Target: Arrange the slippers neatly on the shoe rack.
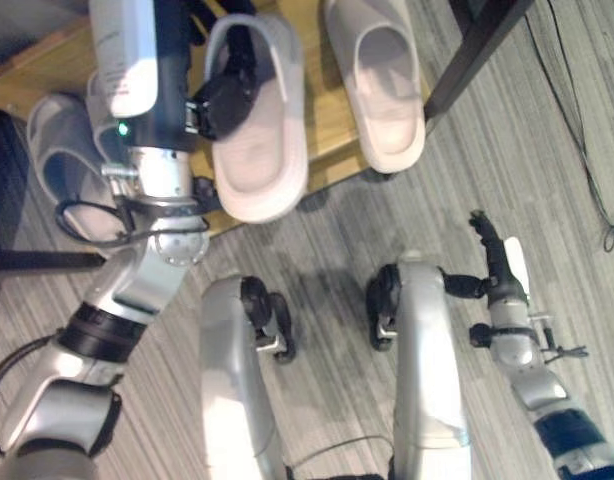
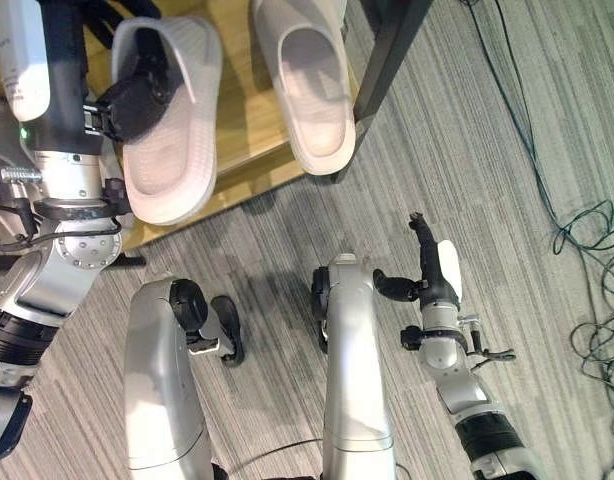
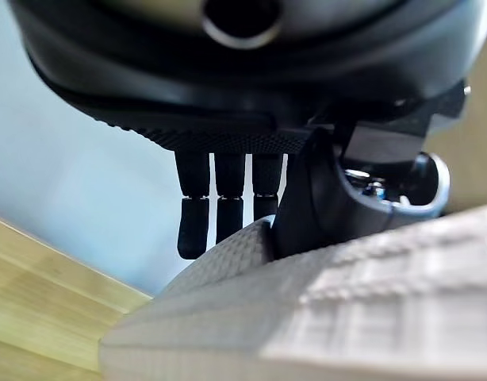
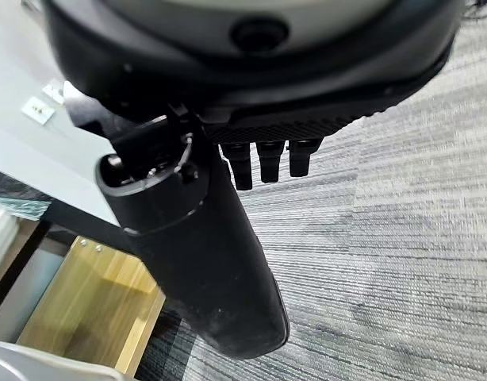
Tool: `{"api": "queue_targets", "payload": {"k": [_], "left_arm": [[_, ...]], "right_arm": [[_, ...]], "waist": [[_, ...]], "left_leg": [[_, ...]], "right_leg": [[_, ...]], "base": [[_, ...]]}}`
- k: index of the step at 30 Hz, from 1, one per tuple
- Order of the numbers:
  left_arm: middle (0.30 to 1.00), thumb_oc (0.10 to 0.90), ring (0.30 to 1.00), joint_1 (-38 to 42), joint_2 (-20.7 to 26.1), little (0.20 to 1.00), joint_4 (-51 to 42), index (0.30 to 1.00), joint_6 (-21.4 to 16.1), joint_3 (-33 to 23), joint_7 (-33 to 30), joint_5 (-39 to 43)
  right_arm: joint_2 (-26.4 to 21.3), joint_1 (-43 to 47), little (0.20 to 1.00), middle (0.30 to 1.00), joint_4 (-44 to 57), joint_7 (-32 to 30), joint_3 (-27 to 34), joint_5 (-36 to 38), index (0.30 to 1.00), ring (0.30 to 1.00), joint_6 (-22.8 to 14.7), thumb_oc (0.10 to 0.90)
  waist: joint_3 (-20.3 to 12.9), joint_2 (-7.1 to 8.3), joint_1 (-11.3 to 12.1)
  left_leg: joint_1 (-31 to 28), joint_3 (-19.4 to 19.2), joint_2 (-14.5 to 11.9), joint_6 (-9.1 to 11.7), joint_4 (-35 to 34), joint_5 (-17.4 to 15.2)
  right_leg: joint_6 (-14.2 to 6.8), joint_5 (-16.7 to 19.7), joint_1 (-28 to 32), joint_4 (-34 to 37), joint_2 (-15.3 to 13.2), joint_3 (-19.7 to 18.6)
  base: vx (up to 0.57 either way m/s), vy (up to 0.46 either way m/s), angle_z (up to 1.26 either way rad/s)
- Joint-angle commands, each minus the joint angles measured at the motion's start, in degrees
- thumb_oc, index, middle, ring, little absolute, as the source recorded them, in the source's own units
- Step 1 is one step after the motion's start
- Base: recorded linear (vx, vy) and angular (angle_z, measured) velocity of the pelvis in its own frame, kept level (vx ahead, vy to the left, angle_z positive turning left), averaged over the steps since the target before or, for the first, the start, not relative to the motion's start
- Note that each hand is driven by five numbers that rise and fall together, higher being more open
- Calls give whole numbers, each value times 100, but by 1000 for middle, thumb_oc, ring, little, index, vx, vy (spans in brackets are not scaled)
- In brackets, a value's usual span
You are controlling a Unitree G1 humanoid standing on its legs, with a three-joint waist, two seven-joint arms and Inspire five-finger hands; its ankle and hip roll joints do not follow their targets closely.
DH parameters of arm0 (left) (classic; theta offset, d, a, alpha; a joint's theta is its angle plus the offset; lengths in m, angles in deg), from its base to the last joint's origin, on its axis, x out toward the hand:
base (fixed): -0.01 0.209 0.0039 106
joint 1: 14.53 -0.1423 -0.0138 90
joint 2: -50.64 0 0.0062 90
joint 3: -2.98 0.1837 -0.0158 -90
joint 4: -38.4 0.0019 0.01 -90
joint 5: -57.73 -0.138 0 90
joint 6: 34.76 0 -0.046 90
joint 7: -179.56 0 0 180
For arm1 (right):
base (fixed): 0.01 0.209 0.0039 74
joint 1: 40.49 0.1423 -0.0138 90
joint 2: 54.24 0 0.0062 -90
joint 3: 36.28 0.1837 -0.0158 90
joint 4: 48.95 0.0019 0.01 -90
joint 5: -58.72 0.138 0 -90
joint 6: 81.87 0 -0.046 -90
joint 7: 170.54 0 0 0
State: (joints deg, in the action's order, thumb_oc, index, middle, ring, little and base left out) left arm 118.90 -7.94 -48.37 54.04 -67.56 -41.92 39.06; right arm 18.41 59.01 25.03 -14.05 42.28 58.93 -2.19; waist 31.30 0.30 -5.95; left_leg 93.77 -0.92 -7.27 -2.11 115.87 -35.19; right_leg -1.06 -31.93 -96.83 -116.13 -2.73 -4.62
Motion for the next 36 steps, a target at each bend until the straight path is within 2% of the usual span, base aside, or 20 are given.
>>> {"api": "queue_targets", "payload": {"k": [1, 4, 9, 16, 22, 23, 24, 30, 36], "left_arm": [[300, 400, 300, 1202, 453, 300, 95, 300, -160, 138, -578, -223], [300, 400, 300, 1384, 537, 300, 336, 300, -134, 332, -522, -200], [300, 400, 300, 2237, 640, 300, 1334, 300, 107, 1032, -372, -203], [300, 400, 300, 2669, 527, 300, 2125, 300, 284, 1416, -112, -283], [300, 400, 300, 3000, 336, 300, 2571, 300, 387, 1684, 39, -358], [829, 753, 829, 3089, 285, 829, 2679, 829, 414, 1763, 50, -383], [900, 800, 900, 3155, 273, 900, 2705, 900, 431, 1783, 67, -405], [900, 800, 900, 3203, 240, 900, 2703, 900, 440, 1821, 196, -445], [900, 800, 900, 2543, 326, 900, 2199, 900, 335, 1422, 274, -449]], "right_arm": [[-489, -435, 900, 900, 1006, -108, 390, 82, 900, 900, -534, 800], [-584, -550, 900, 900, 1137, -62, 379, 115, 900, 900, -553, 800], [-804, -604, 900, 900, 1332, 40, 331, 180, 900, 900, -610, 800], [-979, -481, 900, 900, 1574, 175, 278, 166, 900, 900, -660, 800], [-1066, -599, 900, 900, 1790, 222, 338, 109, 900, 900, -661, 800], [-1087, -622, 900, 900, 1783, 233, 341, 132, 900, 900, -678, 800], [-1107, -629, 900, 900, 1800, 241, 343, 129, 900, 900, -689, 800], [-1110, -729, 900, 900, 1838, 265, 380, 113, 900, 900, -727, 800], [-1111, -831, 900, 900, 1886, 311, 458, 105, 900, 900, -733, 800]], "waist": [[-150, 117, -212], [-150, 127, -277], [-150, 169, -449], [-150, 138, -563], [-150, 207, -629], [-150, 229, -635], [-150, 246, -649], [-150, 350, -618], [-150, 354, -529]], "left_leg": [[-381, 487, 137, -160, -137, -450], [-381, 522, 142, -167, 108, -570], [-381, 494, 126, -186, 578, -761], [-381, 438, 125, -208, 846, -856], [-381, 396, 206, -198, 951, -910], [-381, 385, 223, -189, 967, -921], [-381, 362, 234, -189, 953, -921], [-381, 277, 332, -132, 995, -956], [-381, 257, 359, -59, 1032, -971]], "right_leg": [[65, -805, 688, -105, -131, -198], [87, -931, 688, -354, -125, -289], [87, -1168, 688, -863, -104, -506], [34, -1299, 688, -1094, -115, -594], [10, -1358, 688, -1251, -142, -644], [17, -1374, 688, -1277, -166, -654], [28, -1374, 688, -1279, -178, -661], [81, -1398, 688, -1417, -216, -719], [124, -1420, 688, -1545, -227, -723]], "base": [[71, 31, -6], [57, 23, -7], [37, 10, -6], [22, 31, -6], [11, 19, -2], [0, 0, 0], [0, 0, 0], [0, 0, 0], [-2, -3, 4]]}}
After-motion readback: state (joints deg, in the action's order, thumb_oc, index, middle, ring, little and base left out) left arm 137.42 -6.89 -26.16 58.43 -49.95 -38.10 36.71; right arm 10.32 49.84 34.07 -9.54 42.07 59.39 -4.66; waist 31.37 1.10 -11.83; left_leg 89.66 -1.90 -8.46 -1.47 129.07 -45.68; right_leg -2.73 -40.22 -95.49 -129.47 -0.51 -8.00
